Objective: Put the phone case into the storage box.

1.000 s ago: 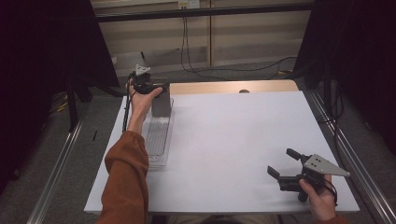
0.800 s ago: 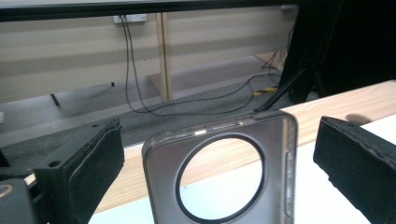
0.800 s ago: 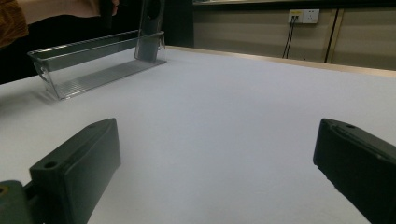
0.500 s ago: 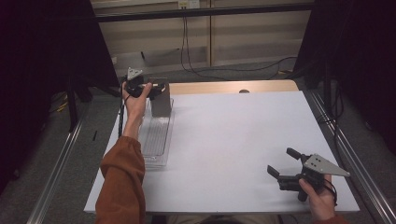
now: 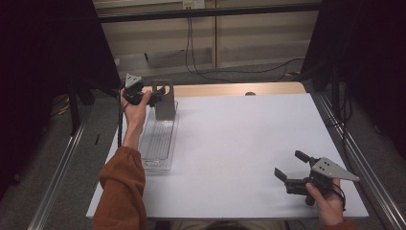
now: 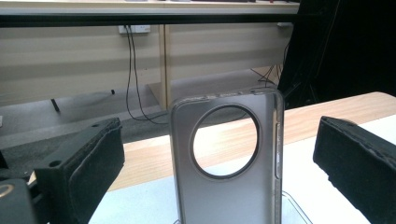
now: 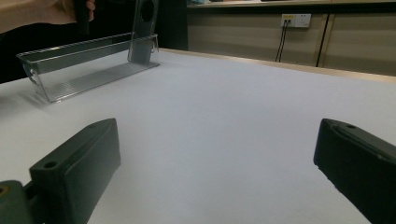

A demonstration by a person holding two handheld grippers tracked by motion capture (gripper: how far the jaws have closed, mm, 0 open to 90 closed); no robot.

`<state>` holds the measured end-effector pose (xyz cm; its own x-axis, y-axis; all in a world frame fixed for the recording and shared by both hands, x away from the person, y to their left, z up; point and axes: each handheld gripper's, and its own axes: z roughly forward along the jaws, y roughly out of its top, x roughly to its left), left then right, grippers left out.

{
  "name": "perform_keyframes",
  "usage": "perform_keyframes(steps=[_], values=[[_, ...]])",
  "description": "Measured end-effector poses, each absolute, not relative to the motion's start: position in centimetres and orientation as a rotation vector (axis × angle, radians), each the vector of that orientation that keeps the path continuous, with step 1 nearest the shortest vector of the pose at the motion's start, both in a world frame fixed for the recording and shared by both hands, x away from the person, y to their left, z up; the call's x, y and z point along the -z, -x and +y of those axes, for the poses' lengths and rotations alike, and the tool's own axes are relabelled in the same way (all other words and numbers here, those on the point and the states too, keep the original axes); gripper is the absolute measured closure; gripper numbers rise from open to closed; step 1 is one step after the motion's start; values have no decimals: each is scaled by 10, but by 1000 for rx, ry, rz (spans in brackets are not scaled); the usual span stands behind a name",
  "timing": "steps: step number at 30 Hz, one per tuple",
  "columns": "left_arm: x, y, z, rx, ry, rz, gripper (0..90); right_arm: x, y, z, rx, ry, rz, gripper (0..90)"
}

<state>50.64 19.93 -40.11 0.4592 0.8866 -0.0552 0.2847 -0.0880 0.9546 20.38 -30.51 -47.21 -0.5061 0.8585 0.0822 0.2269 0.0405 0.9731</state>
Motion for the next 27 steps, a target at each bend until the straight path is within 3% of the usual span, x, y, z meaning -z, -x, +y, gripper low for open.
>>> perform_keyframes(steps=[27], values=[[408,-466,186,-622,-1624,914,38,473,-204,-308,-1481,-1122,1760,4]])
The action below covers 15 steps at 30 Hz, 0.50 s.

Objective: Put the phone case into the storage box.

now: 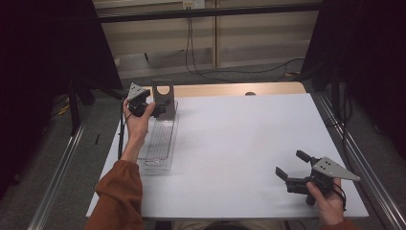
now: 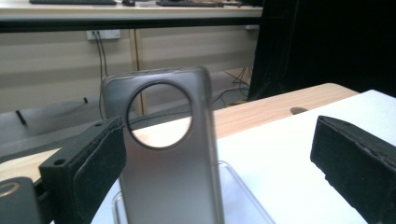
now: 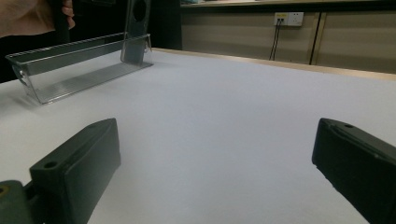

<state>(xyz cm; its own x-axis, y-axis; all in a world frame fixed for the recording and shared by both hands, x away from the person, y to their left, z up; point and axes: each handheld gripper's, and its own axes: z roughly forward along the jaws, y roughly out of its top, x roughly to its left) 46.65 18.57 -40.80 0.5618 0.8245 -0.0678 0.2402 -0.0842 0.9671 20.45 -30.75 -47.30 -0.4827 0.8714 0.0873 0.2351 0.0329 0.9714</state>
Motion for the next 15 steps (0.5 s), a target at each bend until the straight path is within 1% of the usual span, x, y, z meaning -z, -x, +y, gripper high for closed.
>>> perform_keyframes(steps=[2,6,7,15], values=[[406,-462,184,-629,-1645,889,38,473,-205,-308,-1481,-1132,1756,7],[406,-453,180,-618,-1627,881,37,473,-204,-309,-1478,-1123,1762,7],[406,-451,181,-640,-1658,871,36,473,-204,-309,-1476,-1120,1765,7],[405,-436,180,-616,-1640,862,35,473,-204,-311,-1455,-1132,1757,9]])
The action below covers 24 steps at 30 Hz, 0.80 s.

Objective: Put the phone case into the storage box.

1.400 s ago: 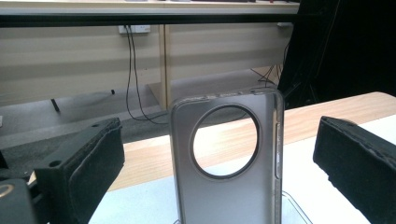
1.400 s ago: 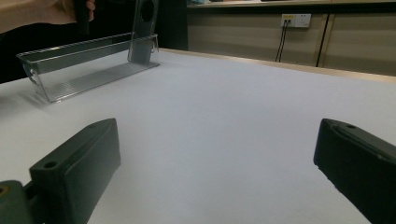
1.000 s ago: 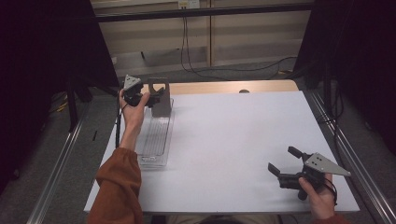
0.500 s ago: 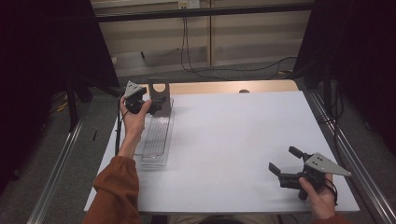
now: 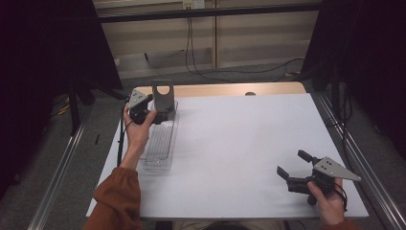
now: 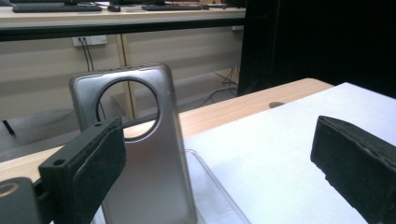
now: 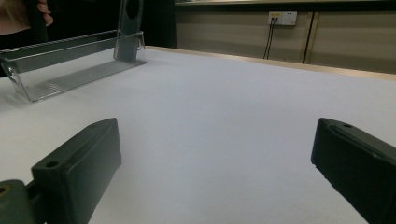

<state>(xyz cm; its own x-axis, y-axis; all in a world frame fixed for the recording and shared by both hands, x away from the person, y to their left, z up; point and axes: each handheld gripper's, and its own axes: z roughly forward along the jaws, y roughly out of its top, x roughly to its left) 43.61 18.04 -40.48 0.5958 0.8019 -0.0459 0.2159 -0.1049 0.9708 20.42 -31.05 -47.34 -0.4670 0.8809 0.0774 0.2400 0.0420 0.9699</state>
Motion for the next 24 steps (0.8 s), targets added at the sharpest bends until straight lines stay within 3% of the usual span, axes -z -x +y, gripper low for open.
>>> perform_keyframes(steps=[24], values=[[401,-380,186,-603,-1594,785,37,470,-201,-311,-1464,-1116,1737,0]])
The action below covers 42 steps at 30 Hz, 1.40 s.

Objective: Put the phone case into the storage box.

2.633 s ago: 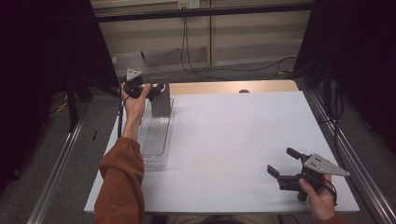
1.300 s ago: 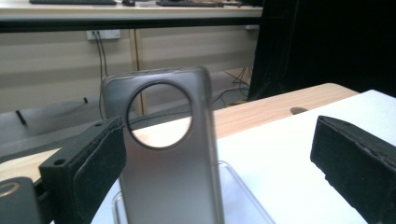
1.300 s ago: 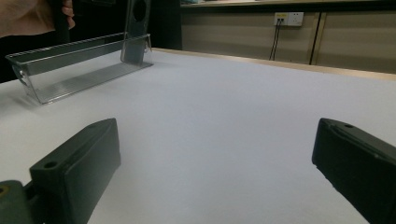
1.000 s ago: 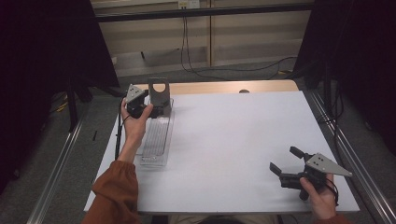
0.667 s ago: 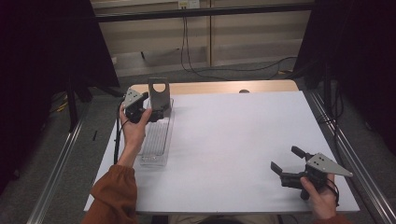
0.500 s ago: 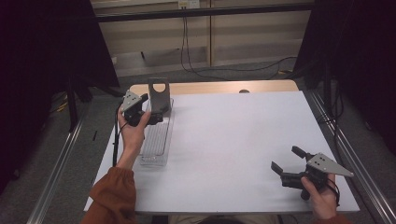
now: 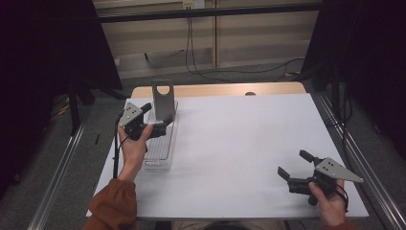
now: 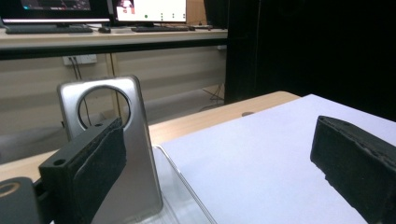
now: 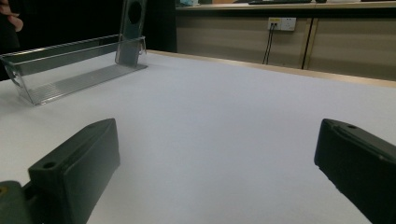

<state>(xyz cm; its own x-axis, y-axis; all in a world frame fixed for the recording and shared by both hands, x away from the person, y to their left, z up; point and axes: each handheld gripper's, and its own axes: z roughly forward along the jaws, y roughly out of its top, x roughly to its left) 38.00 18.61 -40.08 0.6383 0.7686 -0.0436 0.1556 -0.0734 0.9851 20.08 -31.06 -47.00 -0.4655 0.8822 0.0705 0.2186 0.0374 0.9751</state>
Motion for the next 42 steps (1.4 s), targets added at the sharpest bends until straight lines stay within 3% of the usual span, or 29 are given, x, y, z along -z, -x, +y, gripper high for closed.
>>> perform_keyframes(steps=[25,30,33,40,42], values=[[419,-336,185,-602,-1612,736,46,471,-200,-310,-1457,-1103,1763,0],[423,-325,189,-533,-1559,746,46,471,-200,-310,-1459,-1106,1754,0],[426,-315,190,-575,-1587,732,45,471,-200,-310,-1458,-1104,1758,0],[432,-304,197,-523,-1613,740,43,470,-199,-309,-1462,-1101,1761,0],[435,-299,200,-573,-1617,761,41,470,-199,-310,-1461,-1096,1759,0]])
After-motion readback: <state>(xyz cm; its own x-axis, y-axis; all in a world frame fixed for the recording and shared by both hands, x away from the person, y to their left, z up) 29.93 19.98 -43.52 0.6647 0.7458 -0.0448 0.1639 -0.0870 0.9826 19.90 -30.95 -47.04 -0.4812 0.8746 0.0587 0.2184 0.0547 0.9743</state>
